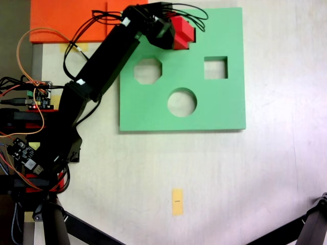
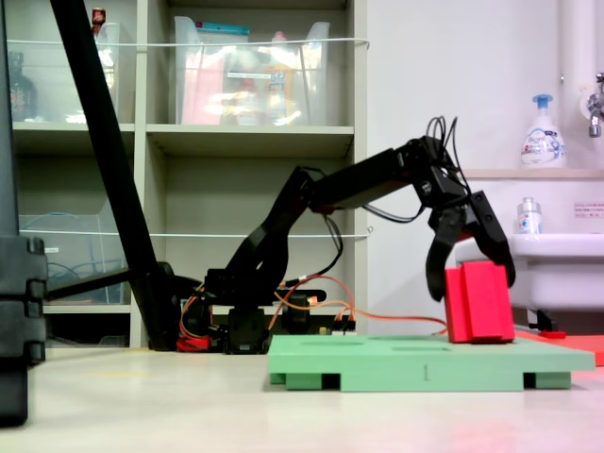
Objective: Put the cross columnar block into the corresponding hole
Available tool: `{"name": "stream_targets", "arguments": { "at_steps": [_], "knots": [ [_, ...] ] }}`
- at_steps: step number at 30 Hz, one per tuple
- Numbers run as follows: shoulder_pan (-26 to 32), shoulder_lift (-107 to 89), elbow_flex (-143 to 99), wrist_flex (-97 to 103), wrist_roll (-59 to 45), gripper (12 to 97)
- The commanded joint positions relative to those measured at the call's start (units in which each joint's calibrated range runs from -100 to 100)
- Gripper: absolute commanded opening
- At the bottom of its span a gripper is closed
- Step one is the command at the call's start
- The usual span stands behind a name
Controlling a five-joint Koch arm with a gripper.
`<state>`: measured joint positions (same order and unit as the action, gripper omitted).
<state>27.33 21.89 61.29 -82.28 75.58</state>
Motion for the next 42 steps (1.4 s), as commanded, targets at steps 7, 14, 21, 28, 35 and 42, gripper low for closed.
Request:
{"name": "stream_targets", "arguments": {
  "at_steps": [7, 14, 21, 28, 35, 42],
  "knots": [
    [0.39, 2.83, 3.61, 5.20, 0.73, 32.5],
    [0.24, 7.86, 3.71, 8.76, 0.78, 33.0],
    [-0.24, 11.77, 3.71, 13.67, 0.63, 50.5],
    [-0.24, 11.77, 3.81, 13.96, 0.05, 94.8],
    [-0.15, -8.20, 3.81, 2.31, -6.15, 95.6],
    [-4.00, -42.70, 3.71, -14.35, -26.03, 83.7]
  ]
}}
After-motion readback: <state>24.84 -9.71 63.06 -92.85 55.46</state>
